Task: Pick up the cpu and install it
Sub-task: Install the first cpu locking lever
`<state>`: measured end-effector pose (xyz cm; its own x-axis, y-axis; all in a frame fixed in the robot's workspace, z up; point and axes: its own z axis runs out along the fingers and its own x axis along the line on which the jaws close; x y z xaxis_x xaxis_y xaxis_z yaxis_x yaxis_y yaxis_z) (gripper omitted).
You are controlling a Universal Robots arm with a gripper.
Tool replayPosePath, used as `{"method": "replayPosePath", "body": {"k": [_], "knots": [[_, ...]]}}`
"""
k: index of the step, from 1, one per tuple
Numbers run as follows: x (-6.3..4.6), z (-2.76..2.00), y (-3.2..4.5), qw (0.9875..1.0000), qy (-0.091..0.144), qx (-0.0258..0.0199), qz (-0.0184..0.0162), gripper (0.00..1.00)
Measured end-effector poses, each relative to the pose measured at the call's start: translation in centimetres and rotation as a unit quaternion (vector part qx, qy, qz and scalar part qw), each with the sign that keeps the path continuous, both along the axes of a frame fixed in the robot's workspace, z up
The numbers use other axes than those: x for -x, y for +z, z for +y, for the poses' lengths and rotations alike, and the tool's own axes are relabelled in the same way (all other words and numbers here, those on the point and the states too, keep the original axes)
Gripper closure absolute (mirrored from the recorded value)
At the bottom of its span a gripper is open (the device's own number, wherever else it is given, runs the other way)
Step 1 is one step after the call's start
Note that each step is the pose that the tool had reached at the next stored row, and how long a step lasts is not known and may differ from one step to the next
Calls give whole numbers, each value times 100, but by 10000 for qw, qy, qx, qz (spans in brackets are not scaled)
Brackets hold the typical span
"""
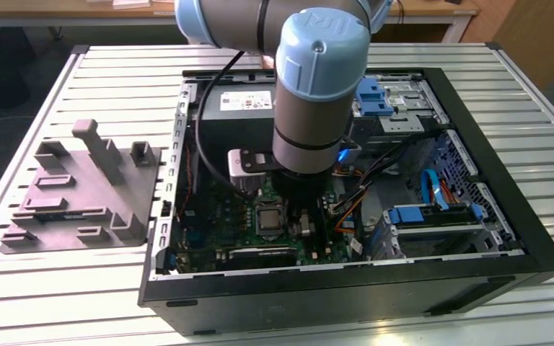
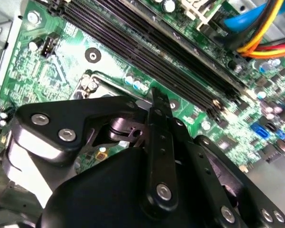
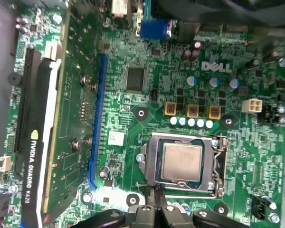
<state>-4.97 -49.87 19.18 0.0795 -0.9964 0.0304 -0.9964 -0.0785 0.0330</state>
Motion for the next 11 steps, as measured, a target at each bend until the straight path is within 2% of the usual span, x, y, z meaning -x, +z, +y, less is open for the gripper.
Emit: {"method": "replayPosePath", "body": {"k": [5,11], "knots": [[0,-2,156,10000,1,3,3,89],[0,-3,159,10000,1,2,6,89]]}}
